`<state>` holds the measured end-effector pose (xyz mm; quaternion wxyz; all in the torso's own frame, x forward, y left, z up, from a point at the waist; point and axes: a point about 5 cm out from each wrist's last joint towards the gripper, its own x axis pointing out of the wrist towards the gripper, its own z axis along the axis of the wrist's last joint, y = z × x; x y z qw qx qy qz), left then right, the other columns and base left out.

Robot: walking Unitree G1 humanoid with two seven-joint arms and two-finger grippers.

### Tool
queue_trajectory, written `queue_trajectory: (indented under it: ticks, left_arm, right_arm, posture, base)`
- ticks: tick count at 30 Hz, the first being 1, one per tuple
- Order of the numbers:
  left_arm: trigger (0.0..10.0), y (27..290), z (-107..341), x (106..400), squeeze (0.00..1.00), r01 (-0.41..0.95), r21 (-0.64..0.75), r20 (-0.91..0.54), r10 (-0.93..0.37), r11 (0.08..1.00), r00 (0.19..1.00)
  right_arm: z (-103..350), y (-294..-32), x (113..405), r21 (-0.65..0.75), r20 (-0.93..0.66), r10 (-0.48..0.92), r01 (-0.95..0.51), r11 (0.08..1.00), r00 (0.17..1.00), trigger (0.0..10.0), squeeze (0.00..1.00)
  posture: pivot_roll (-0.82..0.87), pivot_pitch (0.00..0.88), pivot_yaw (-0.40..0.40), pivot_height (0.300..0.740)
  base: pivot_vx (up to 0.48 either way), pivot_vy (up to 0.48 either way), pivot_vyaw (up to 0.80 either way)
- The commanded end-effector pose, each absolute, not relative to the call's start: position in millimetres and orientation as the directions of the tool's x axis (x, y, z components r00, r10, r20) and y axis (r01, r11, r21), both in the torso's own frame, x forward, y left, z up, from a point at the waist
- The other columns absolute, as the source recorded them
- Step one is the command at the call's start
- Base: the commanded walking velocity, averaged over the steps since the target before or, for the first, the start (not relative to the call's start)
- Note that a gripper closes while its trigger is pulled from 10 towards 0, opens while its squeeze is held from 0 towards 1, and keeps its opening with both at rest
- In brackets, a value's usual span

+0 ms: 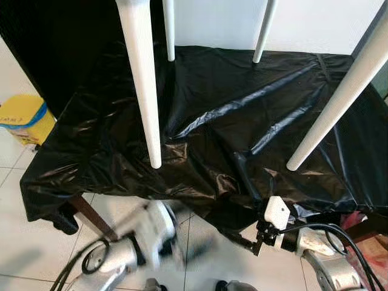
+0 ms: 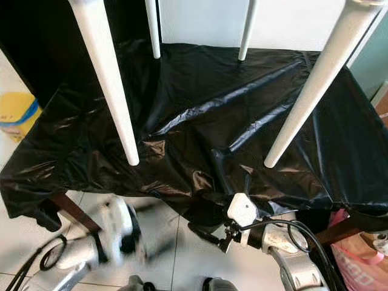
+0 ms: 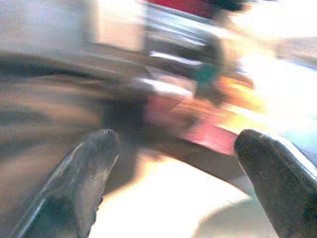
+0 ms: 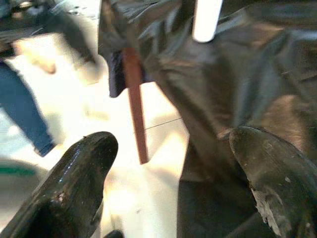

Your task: Building children table

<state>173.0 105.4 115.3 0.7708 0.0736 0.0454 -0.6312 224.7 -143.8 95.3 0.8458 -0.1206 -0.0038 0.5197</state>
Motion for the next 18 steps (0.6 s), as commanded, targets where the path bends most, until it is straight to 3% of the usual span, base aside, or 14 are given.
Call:
queue_trajectory:
  ticks: [1,5,11,18]
  left_arm:
    - [10.0,108.3,111.9,169.3,0.00,0.989,0.037,-0.190,-0.971,0.143,0.147]
    - [10.0,117.6,97.5,163.6,0.00,0.995,-0.001,-0.294,-0.951,0.101,0.096]
    - [10.0,124.0,86.7,163.1,0.00,0.995,0.005,-0.362,-0.927,0.103,0.098]
    - [10.0,130.0,63.8,174.9,0.00,0.972,-0.033,-0.419,-0.886,0.234,0.199]
  right_arm:
    - [89.4,-147.2,222.3,-0.195,-0.147,0.884,-0.889,0.414,0.444,10.0,0.00]
    - [79.6,-149.0,218.9,-0.156,-0.192,0.893,-0.912,0.381,0.406,10.0,0.00]
    - [72.5,-152.3,218.2,-0.137,-0.220,0.894,-0.920,0.367,0.389,10.0,0.00]
    - [52.9,-159.7,217.5,-0.071,-0.269,0.868,-0.907,0.415,0.418,10.0,0.00]
  posture:
    - [-0.10,0.149,-0.038,0.740]
    - [-0.10,0.145,-0.030,0.740]
    - [-0.10,0.143,-0.027,0.740]
    - [-0.10,0.138,-0.018,0.740]
  base:
    - [0.000,0.000,0.00]
    - [0.000,0.000,0.00]
    - [0.000,0.000,0.00]
    - [0.000,0.000,0.00]
